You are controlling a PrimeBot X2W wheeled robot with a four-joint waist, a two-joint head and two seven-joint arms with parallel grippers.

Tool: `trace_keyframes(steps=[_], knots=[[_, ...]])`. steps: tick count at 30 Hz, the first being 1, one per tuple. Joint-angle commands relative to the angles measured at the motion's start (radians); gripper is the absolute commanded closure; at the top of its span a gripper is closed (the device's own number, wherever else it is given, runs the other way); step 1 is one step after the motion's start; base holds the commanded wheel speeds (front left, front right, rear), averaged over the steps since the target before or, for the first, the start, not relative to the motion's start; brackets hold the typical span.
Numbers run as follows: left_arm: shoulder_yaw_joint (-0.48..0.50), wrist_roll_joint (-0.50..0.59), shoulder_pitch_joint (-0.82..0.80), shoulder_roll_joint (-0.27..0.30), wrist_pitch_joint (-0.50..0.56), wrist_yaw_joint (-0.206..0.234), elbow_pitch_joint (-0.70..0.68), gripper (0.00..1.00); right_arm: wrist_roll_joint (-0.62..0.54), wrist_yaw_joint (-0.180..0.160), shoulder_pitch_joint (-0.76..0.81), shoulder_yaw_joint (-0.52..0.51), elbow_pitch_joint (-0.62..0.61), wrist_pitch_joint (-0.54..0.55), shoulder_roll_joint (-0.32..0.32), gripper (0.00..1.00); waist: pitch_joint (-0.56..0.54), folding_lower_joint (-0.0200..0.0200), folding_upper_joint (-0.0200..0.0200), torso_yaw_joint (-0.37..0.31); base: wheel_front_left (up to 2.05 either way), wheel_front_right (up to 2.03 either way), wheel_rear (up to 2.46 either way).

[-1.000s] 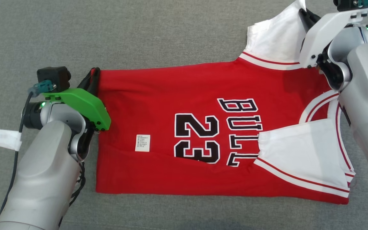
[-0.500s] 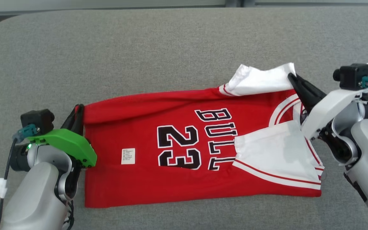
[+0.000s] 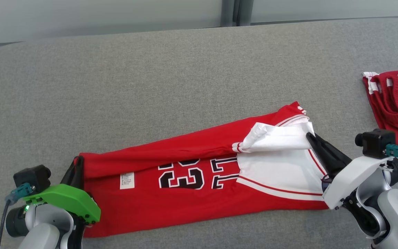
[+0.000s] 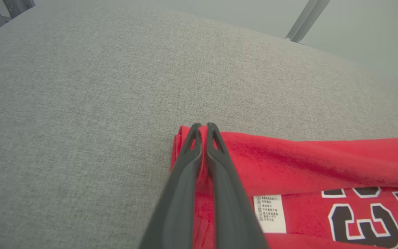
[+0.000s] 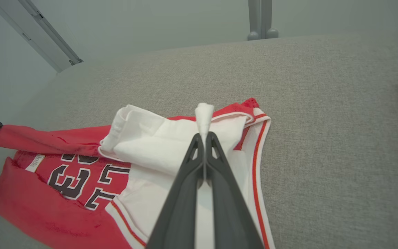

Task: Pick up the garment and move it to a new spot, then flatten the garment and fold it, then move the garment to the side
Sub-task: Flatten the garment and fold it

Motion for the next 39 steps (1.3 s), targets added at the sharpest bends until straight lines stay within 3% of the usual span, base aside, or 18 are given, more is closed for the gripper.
trace_keyframes(steps=[1, 14, 18, 19, 20, 21, 22, 23, 24, 39], knots=[[0.004, -0.006, 0.023, 0.006, 0.004, 0.008, -0.006, 1.00, -0.015, 0.000, 0.019, -0.006, -0.010, 0.006, 0.003, 1.00, -0.005, 0.0001, -0.0001, -0.010, 0.00, 0.00, 0.00], [0.001, -0.023, 0.085, 0.007, 0.009, 0.032, 0.005, 1.00, -0.141, 0.000, 0.049, 0.023, 0.077, -0.035, 0.050, 0.97, -0.014, 0.0001, -0.0001, -0.027, 0.00, 0.00, 0.00], [0.000, -0.029, 0.100, 0.005, 0.003, 0.029, 0.022, 1.00, -0.169, 0.000, 0.051, 0.047, 0.113, -0.068, 0.049, 0.51, -0.023, 0.0001, -0.0001, -0.029, 0.00, 0.00, 0.00], [0.001, -0.031, 0.103, 0.004, 0.001, 0.029, 0.023, 1.00, -0.173, 0.000, 0.055, 0.051, 0.119, -0.077, 0.047, 0.20, -0.026, 0.0001, -0.0001, -0.029, 0.00, 0.00, 0.00], [0.001, -0.032, 0.108, 0.004, -0.002, 0.029, 0.023, 0.83, -0.180, 0.000, 0.060, 0.055, 0.124, -0.085, 0.044, 0.00, -0.029, 0.0001, -0.0001, -0.030, 0.00, 0.00, 0.00], [0.001, -0.034, 0.114, 0.003, -0.006, 0.030, 0.022, 0.53, -0.189, 0.000, 0.064, 0.062, 0.126, -0.094, 0.040, 0.00, -0.031, 0.0001, -0.0001, -0.032, 0.00, 0.00, 0.00], [0.002, -0.036, 0.123, 0.003, -0.009, 0.031, 0.020, 0.32, -0.196, 0.000, 0.069, 0.067, 0.127, -0.102, 0.038, 0.00, -0.034, 0.0001, -0.0001, -0.034, 0.00, 0.00, 0.00], [0.002, -0.036, 0.123, 0.003, -0.009, 0.031, 0.020, 0.32, -0.196, 0.000, 0.069, 0.067, 0.127, -0.102, 0.038, 0.00, -0.034, 0.0001, -0.0001, -0.034, 0.00, 0.00, 0.00], [0.005, -0.039, 0.132, 0.001, -0.014, 0.032, 0.016, 0.00, -0.201, 0.000, 0.073, 0.073, 0.127, -0.109, 0.036, 0.00, -0.038, 0.0001, -0.0001, -0.037, 0.00, 0.00, 0.00], [0.020, -0.030, 0.247, -0.018, -0.097, 0.095, -0.122, 0.00, -0.205, 0.000, 0.142, 0.096, 0.075, -0.130, -0.025, 0.00, -0.100, 0.0001, -0.0001, -0.083, 0.00, 0.00, 0.00]])
